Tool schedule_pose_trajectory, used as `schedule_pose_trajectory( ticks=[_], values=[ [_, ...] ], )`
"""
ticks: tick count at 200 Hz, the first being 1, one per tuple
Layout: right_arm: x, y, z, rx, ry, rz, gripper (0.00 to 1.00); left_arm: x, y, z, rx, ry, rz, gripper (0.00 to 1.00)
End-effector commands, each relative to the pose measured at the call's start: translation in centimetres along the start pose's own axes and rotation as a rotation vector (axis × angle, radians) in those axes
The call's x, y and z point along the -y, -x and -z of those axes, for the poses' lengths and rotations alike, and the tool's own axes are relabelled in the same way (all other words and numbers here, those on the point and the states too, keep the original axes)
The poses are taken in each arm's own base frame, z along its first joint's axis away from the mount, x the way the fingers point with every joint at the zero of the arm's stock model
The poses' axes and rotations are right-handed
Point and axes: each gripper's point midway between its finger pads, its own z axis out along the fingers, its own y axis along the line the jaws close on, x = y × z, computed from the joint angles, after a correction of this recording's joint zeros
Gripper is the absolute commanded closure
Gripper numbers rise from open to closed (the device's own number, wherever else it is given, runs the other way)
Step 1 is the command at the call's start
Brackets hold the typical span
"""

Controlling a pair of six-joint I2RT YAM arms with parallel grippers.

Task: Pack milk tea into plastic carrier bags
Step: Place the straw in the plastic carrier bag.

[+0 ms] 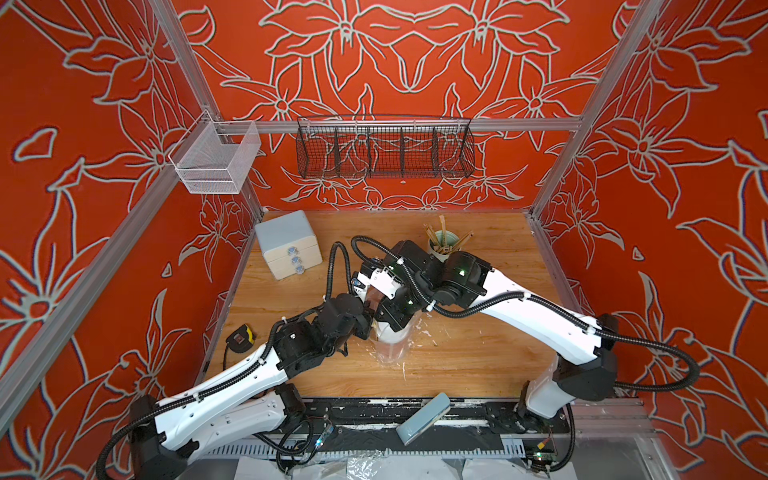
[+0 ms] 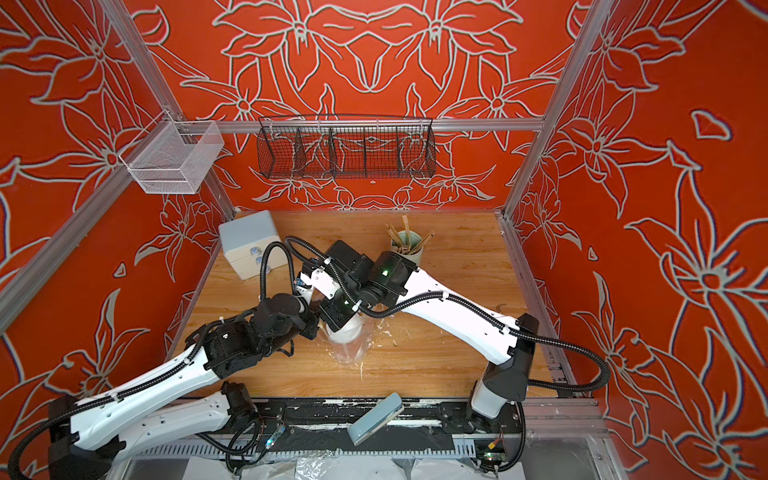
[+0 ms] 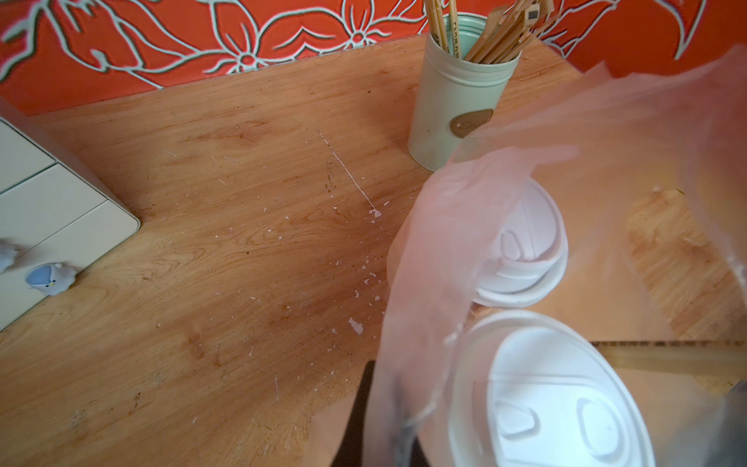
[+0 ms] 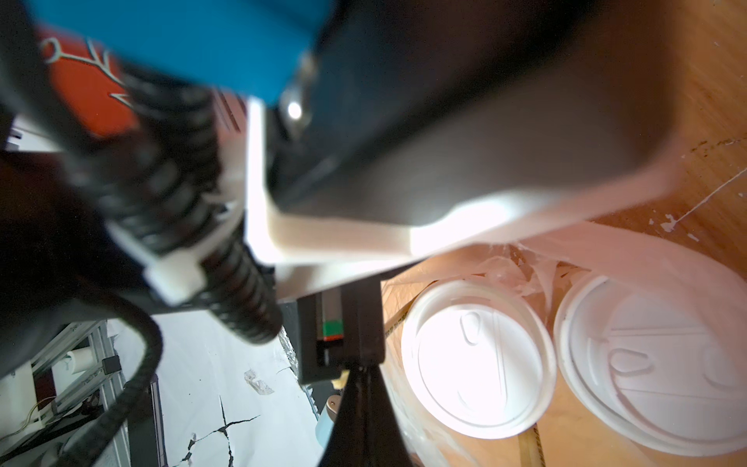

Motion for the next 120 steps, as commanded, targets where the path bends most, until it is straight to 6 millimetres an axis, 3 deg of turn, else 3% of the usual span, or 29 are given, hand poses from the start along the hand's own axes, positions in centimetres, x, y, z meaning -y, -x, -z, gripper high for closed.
schedule_pose_trajectory(
  ticks=[1,24,39,83,120],
  values=[
    [1.4,-2.5,-2.3,-0.121,-0.051,-0.028,1.00,0.4,2.0,0.7,0.073,-0.026,0.028,1.00],
    [1.7,-2.7,-2.7,-0.138,-0.065,-0.030,1.00,0.4,2.2,0.9,0.081,-0.029,0.031,0.84],
    [1.7,-2.7,-2.7,-0.136,-0.067,-0.028,1.00,0.4,2.3,1.1,0.086,-0.032,0.032,0.83],
    [1.5,-1.9,-1.2,-0.090,-0.076,-0.022,0.70,0.4,2.8,1.8,0.106,-0.045,0.038,0.41],
    [1.3,-1.0,0.8,-0.026,-0.091,-0.010,0.59,0.5,3.6,2.5,0.125,-0.055,0.038,0.31]
  ],
)
